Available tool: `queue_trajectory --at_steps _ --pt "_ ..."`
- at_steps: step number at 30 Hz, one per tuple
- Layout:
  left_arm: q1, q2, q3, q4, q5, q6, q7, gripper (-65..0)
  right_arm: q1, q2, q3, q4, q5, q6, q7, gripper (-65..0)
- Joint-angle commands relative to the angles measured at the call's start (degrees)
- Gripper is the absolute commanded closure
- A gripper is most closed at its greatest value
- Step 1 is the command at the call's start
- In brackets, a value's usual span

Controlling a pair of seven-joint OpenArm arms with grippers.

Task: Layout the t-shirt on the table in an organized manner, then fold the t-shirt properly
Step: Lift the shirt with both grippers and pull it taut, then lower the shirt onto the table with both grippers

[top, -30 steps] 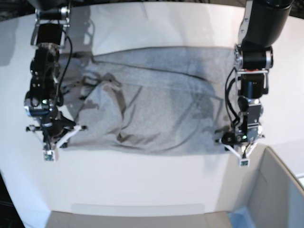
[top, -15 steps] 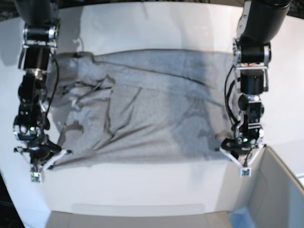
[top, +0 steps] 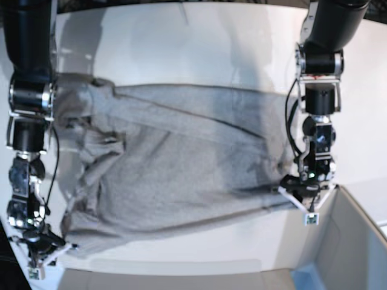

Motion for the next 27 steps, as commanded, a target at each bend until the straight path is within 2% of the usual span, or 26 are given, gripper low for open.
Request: queue_trajectory --at_steps 1,4,7,14,18,21,27 --pt "-1.8 -0.8 -0.3 1.0 0.2 0.6 -1.2 0.0 3.6 1.1 -1.2 -1.0 0.0 -0.3 3.1 0.0" --pt "-0.4 -0.8 -0.3 1.0 0.2 0.6 -1.2 0.0 7.1 1.7 -5.9 -5.5 0.0 -0.5 7.8 0.0" --pt "-0.1 -0.9 -0.3 1.0 0.2 0.6 -1.2 0.0 9.8 2.2 -7.6 -8.7 0.0 -2.1 9.4 0.0" --pt "0.6 -0.7 -6.1 3.9 0.2 0.6 -0.1 0.0 7.6 1.8 -10.7 -9.0 -0.1 -2.6 9.4 0.0" --pt "0.7 -0.7 -6.4 4.0 0.2 0.6 1.7 0.0 4.6 0.6 -10.7 -8.8 -0.1 -2.5 8.9 0.0" --pt "0.8 -0.7 -6.2 4.0 0.2 0.6 2.2 0.0 1.8 -1.0 -10.7 -7.3 -0.1 -2.3 6.3 0.0" --pt "1.0 -0.7 -6.1 4.0 0.2 0.6 2.4 0.0 -10.5 -5.4 -11.1 10.0 -0.1 -2.3 -0.5 -16.7"
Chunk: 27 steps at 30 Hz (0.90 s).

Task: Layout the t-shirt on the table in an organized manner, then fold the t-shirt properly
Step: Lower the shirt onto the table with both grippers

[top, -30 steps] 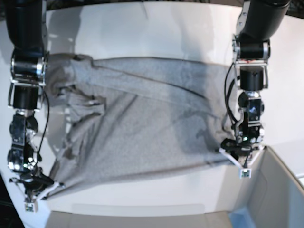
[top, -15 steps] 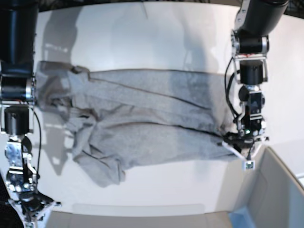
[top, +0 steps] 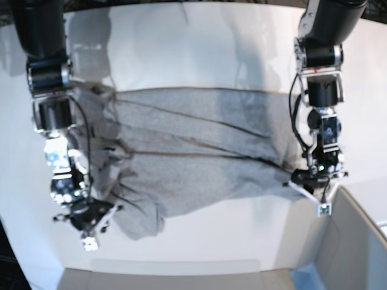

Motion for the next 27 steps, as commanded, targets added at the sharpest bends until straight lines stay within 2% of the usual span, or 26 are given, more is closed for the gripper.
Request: queue_trajectory --at_steps 1,4,8,10,14,18,19,21,24,27 --pt "-1.9 -0.6 -0.1 1.0 0.0 0.2 -1.2 -0.7 0.1 -0.5 0.3 4.8 0.2 0.0 1.4 -17.7" --pt "-2.2 -0.6 -0.5 1.1 0.0 0.2 -1.2 -10.9 -5.6 -2.3 0.2 14.2 0.2 0.0 1.4 -17.9" --pt "-1.8 -0.5 -0.3 6.1 0.0 0.2 -1.2 -29.2 -10.3 -3.0 0.2 20.9 0.2 0.0 1.4 -17.9" --pt "-1.7 1.0 -0.1 9.6 0.4 0.3 -1.2 -32.3 -11.5 -3.0 0.2 21.6 0.2 0.0 1.4 -17.9" --pt "-1.5 1.8 -0.1 15.1 0.4 0.3 -1.2 -31.3 -12.8 -2.9 0.3 23.0 0.2 0.0 -3.2 -15.2" --pt "2.8 1.8 0.0 24.3 0.5 0.3 -1.1 -31.1 -15.2 -2.9 0.7 29.6 0.2 -0.1 -9.9 0.0" --pt "4.5 1.8 0.0 26.8 0.5 0.3 -0.2 -30.3 -16.2 -2.9 0.7 31.6 0.2 -0.1 -11.1 0.0" --pt "9.2 1.8 0.1 33.3 0.5 0.3 4.7 -25.5 -19.1 -2.8 0.7 36.3 0.2 -0.1 -14.0 0.0" --pt "15.5 3.0 0.1 41.6 0.4 0.3 15.2 -15.8 -23.2 -2.6 0.8 42.3 0.1 -0.1 -20.4 0.0" --pt "21.1 3.9 0.1 46.1 0.4 0.3 23.6 -5.9 -27.2 -2.9 3.7 44.7 0.2 -0.1 -24.6 0.0"
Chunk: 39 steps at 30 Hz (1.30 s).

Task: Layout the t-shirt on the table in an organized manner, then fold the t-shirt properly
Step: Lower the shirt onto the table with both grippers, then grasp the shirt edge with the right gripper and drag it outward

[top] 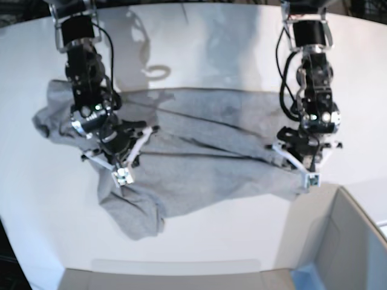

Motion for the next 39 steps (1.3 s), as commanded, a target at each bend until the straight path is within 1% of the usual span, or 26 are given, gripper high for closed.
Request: queue_trajectory --at_steps 1,3,8,12,15,18,20,23,25,28,31,36,38,39 --pt "0.8 -0.7 -0.1 1.7 0.3 0.3 0.4 -3.7 0.3 0.3 1.8 1.1 -0.7 -0.5 0.4 0.0" --pt "3.9 -0.3 1.8 2.3 0.3 0.3 1.7 -2.0 -2.1 0.2 4.1 1.1 -0.7 -0.5 0.1 0.0" --pt "9.1 -0.3 6.9 1.5 0.5 0.3 1.8 -2.0 -5.9 0.2 7.3 0.3 -0.7 -0.5 -0.3 0.0" --pt "10.0 -0.3 13.1 -3.1 0.7 0.3 1.9 -2.0 -7.3 0.4 8.2 -4.0 -0.7 -0.5 0.1 0.0" --pt "10.2 -0.4 15.2 -6.5 0.7 0.3 2.3 -1.8 -7.3 0.4 9.9 -9.1 -0.6 -0.5 0.2 0.0" --pt "12.8 -0.4 15.5 -6.8 0.7 0.3 3.9 -1.8 -8.7 0.9 10.1 -10.8 -0.6 -0.5 0.2 0.0" --pt "14.9 -0.4 15.2 -5.0 0.7 0.3 5.3 -1.8 -11.3 1.9 10.1 -8.6 -0.6 -0.5 0.2 0.0" --pt "19.9 -0.8 15.3 -1.0 0.7 0.3 6.1 -1.8 -15.8 1.9 10.1 -4.6 -0.6 -0.5 0.2 0.0" --pt "22.7 -1.8 15.6 1.6 0.7 0.3 6.2 -1.8 -19.3 1.9 10.5 -1.4 -0.6 -0.5 0.0 0.0" --pt "27.4 -2.1 15.4 5.2 0.7 0.3 6.2 -1.8 -24.6 1.8 11.4 2.8 -0.6 -0.5 -0.2 0.0" --pt "31.7 -3.4 15.6 8.3 0.7 0.3 6.2 -1.8 -29.7 1.9 13.1 5.5 -0.6 -0.4 0.0 0.0" --pt "38.1 -3.7 15.2 11.1 0.7 0.3 5.7 -1.8 -37.0 1.9 16.9 9.0 -0.6 -0.4 0.2 0.0" --pt "39.9 -3.7 15.2 11.9 0.7 0.3 5.6 -1.8 -38.7 1.9 18.3 10.0 -0.6 -0.4 0.4 0.0" --pt "40.5 -3.7 15.2 12.3 0.7 0.3 5.6 -1.8 -39.5 1.9 18.7 10.6 -0.6 -0.4 1.4 0.0"
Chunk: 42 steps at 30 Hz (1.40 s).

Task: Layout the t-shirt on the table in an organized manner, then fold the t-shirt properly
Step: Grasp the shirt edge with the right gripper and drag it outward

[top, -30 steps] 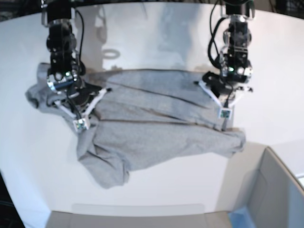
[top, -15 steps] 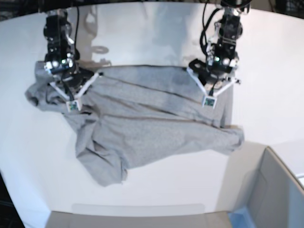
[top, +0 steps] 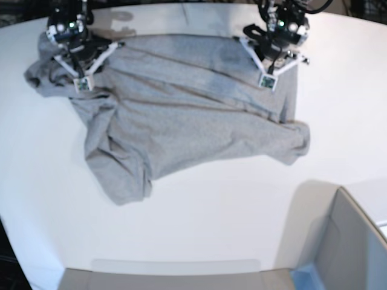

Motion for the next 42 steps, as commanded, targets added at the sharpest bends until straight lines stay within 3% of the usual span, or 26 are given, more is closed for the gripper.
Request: queue_trajectory --at_steps 1,8,16,25,33,38,42 --pt "1.6 -0.1 0.1 0.0 -1.1 -0.4 4.7 -1.8 -1.5 0.4 0.5 0.9 -0.9 -0.4 -1.0 0.0" --pt "1.3 0.0 0.0 2.7 -1.1 -0.4 5.4 -1.8 -0.8 0.4 0.7 4.8 -0.9 -0.4 7.5 0.0" --pt "-0.3 0.2 -0.1 3.1 -1.1 -0.3 5.9 -2.1 5.4 0.4 3.8 5.1 -1.0 -0.4 7.7 0.0" --pt "-10.5 0.5 0.2 3.3 -1.3 -0.2 15.1 -2.1 20.9 1.6 5.4 5.1 -0.9 -0.4 4.2 0.0" --pt "-17.2 2.9 0.4 3.3 -1.4 -0.2 16.3 -2.1 29.4 -2.4 5.2 4.8 -0.8 -0.4 2.7 -27.2" --pt "-19.8 3.5 0.4 3.2 -1.4 -0.2 16.3 -2.1 31.7 -2.9 5.6 4.0 1.9 -0.4 2.6 -28.6" --pt "-21.4 3.4 0.5 3.1 -1.5 -0.2 16.3 -2.1 36.0 -0.5 5.8 -2.4 9.8 -0.9 3.1 -28.6"
